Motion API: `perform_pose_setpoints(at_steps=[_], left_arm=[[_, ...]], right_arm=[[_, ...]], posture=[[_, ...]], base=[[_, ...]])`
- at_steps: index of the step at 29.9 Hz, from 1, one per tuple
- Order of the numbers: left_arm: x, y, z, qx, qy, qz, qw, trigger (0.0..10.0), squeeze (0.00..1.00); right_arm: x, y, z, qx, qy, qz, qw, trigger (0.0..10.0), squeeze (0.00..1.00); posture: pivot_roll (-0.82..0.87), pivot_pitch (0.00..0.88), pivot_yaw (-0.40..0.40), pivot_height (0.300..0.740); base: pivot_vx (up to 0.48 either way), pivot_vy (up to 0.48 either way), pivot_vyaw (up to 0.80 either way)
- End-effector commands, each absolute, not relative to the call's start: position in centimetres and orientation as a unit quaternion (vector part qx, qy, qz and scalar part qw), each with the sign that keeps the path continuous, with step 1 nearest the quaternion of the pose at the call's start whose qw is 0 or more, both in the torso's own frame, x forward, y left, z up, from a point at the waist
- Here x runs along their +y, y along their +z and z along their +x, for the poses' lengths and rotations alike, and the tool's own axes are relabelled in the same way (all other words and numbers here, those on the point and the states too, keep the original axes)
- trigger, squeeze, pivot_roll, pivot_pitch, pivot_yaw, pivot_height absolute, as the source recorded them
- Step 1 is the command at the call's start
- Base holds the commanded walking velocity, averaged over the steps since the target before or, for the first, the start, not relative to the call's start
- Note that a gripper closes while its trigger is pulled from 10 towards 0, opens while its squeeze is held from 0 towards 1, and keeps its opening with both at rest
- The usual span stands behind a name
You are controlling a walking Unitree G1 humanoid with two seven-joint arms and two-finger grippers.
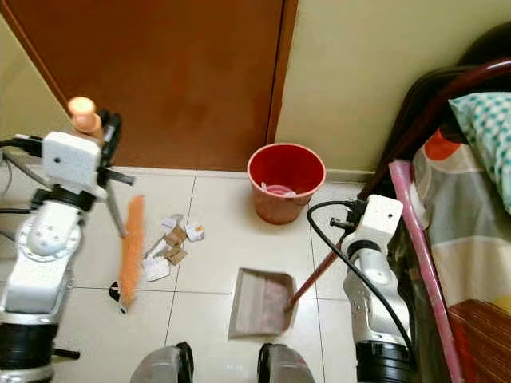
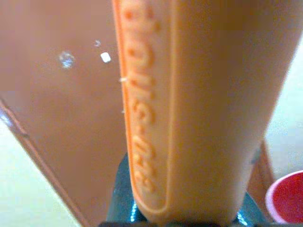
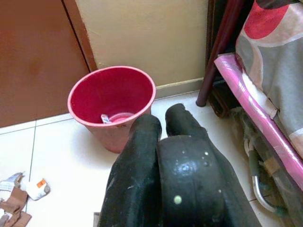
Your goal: Sweep floor
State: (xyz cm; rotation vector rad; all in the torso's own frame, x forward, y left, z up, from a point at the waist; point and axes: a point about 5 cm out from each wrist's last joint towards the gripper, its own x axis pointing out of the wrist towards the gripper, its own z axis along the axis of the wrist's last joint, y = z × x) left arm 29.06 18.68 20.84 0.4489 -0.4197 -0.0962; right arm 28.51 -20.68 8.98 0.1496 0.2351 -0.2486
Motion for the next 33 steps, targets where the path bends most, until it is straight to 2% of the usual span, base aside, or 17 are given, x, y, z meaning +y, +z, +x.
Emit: perform_pose_setpoints(at_steps=[1, 6, 10, 17, 21, 26, 32, 33], left_arm=[[20.7, 20.3, 29.0, -0.194, -0.029, 0.253, 0.947, 10.0, 0.0], [22.8, 18.5, 29.5, -0.16, -0.011, 0.271, 0.949, 10.0, 0.0], [23.3, 17.7, 30.8, -0.146, 0.011, 0.24, 0.96, 10.0, 0.0], [23.4, 15.9, 32.9, -0.122, 0.008, 0.241, 0.963, 10.0, 0.0], [22.8, 14.5, 34.3, -0.08, -0.012, 0.237, 0.968, 10.0, 0.0], [21.7, 14.2, 34.7, -0.079, -0.024, 0.229, 0.97, 10.0, 0.0], [19.8, 13.6, 34.0, -0.082, -0.045, 0.213, 0.973, 10.0, 0.0], [18.6, 13.6, 33.3, -0.089, -0.064, 0.206, 0.972, 10.0, 0.0]], right_arm=[[-21.1, 9.5, 28.7, 0.103, -0.126, 0.078, 0.984, 10.0, 0.0], [-21.3, 9.6, 28.9, 0.101, -0.123, 0.072, 0.985, 10.0, 0.0], [-21.8, 10.3, 29.3, 0.096, -0.121, 0.06, 0.986, 10.0, 0.0], [-22.1, 11.8, 30.2, 0.071, -0.121, 0.059, 0.988, 10.0, 0.0], [-22.0, 11.5, 30.2, 0.075, -0.128, 0.066, 0.987, 10.0, 0.0], [-21.4, 11.7, 30.6, 0.073, -0.123, 0.07, 0.987, 10.0, 0.0], [-20.8, 12.4, 31.3, 0.059, -0.117, 0.075, 0.989, 10.0, 0.0], [-20.4, 12.8, 31.8, 0.052, -0.114, 0.079, 0.989, 10.0, 0.0]], posture=[[-0.01, 0.179, -0.041, 0.74], [-0.01, 0.186, -0.051, 0.74], [-0.02, 0.197, -0.056, 0.74], [-0.05, 0.211, -0.032, 0.74], [-0.06, 0.215, -0.029, 0.74], [-0.06, 0.215, -0.029, 0.74], [-0.04, 0.23, -0.008, 0.74], [-0.02, 0.237, 0.0, 0.74]], base=[[0.0, 0.0, 0.0], [0.0, 0.0, 0.0], [0.0, 0.0, 0.0], [0.0, 0.0, 0.0], [0.0, 0.0, 0.0], [0.0, 0.0, 0.0], [0.0, 0.0, 0.0], [0.0, 0.0, 0.0]])
